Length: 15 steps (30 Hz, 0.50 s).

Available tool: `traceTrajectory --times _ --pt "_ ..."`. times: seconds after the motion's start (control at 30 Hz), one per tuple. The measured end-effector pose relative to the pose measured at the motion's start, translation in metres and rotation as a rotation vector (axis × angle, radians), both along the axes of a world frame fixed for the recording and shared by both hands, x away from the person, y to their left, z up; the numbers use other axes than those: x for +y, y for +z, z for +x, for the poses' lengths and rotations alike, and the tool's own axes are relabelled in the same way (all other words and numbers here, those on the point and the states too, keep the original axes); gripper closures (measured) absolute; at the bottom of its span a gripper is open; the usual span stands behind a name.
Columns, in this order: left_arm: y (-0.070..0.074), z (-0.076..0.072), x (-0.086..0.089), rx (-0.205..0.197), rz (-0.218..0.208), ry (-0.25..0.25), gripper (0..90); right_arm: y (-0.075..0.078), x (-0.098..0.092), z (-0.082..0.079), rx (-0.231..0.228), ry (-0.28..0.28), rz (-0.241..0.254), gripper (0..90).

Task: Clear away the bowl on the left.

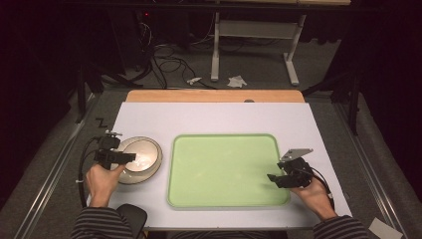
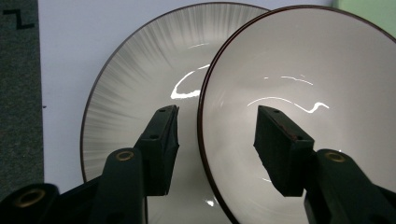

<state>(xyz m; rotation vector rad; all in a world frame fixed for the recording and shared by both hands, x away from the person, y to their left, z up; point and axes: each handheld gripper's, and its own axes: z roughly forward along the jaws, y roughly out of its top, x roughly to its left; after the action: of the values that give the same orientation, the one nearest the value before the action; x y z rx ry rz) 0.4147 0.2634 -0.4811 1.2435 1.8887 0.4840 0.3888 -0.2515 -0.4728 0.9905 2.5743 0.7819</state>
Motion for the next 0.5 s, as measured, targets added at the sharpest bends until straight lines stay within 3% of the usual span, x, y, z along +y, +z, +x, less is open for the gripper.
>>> traceTrajectory --times 0.27,0.5 --pt "-0.0066 0.0049 -0.0013 0.038 0.001 0.001 55.2 -0.0004 0.0007 0.0002 0.002 -0.002 0.002 41.5" --pt "-0.0077 0.0065 0.0026 0.055 -0.043 0.016 64.3 -0.0003 0.0013 -0.0003 0.005 0.0 -0.003 41.7"
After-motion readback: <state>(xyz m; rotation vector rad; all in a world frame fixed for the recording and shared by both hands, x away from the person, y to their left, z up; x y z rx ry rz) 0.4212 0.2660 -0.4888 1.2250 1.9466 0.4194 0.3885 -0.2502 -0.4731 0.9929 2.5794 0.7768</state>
